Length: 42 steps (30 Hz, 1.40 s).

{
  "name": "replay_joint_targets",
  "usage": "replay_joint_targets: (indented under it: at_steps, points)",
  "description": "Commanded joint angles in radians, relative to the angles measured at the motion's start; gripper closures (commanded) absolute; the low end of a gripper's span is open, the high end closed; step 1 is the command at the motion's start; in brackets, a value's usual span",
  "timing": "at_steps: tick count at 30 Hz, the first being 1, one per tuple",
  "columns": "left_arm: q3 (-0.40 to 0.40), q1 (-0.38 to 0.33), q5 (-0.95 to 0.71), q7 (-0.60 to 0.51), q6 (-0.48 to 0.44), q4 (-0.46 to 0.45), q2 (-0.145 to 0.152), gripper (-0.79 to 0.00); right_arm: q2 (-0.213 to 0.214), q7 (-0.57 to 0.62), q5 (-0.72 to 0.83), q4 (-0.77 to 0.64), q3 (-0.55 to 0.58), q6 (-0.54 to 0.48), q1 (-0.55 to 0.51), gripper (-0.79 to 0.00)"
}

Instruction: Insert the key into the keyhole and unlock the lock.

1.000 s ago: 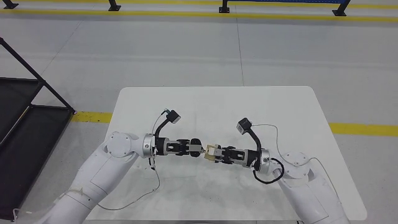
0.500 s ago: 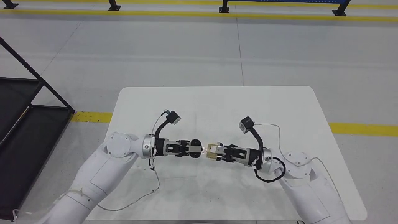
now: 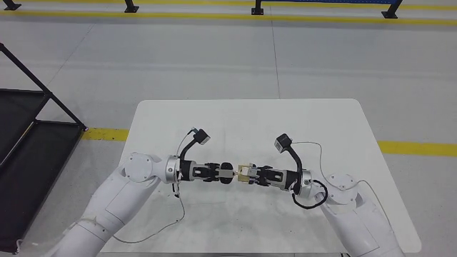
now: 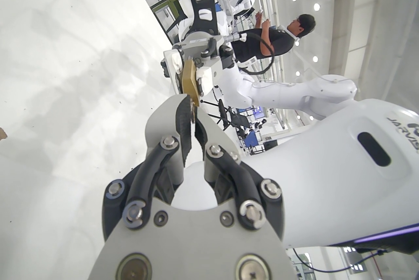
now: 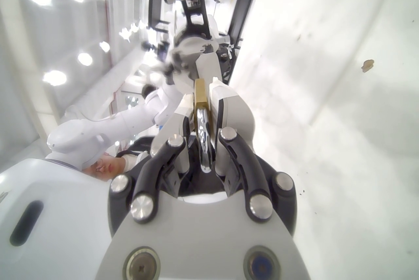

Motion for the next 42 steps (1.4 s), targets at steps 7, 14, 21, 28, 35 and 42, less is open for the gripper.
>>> replay_joint_targets:
  at_steps: [7, 14, 21, 28, 35, 42]
  points:
    - [0.003, -0.007, 0.009, 0.002, -0.002, 0.004, -0.001, 0.000, 0.002, -0.002, 0.003, 0.003, -0.004, -0.001, 0.004, 0.000]
    - [-0.005, -0.003, 0.082, 0.041, -0.042, -0.006, 0.000, 0.000, 0.004, -0.002, 0.017, 0.007, -0.006, 0.003, 0.005, 0.000]
    - [-0.011, 0.008, 0.110, 0.059, -0.078, -0.024, 0.002, 0.000, 0.006, 0.003, 0.029, 0.010, -0.009, 0.006, 0.008, 0.000]
    - [-0.022, 0.018, 0.145, 0.074, -0.119, -0.041, 0.006, 0.000, 0.008, 0.000, 0.032, 0.012, -0.013, 0.010, 0.010, 0.000]
    - [-0.033, 0.035, 0.213, 0.104, -0.160, -0.068, 0.010, 0.000, 0.009, 0.000, 0.033, 0.013, -0.017, 0.015, 0.014, 0.000]
    - [-0.046, 0.053, 0.303, 0.166, -0.189, -0.102, 0.014, 0.000, 0.010, -0.002, 0.036, 0.019, -0.022, 0.017, 0.018, 0.000]
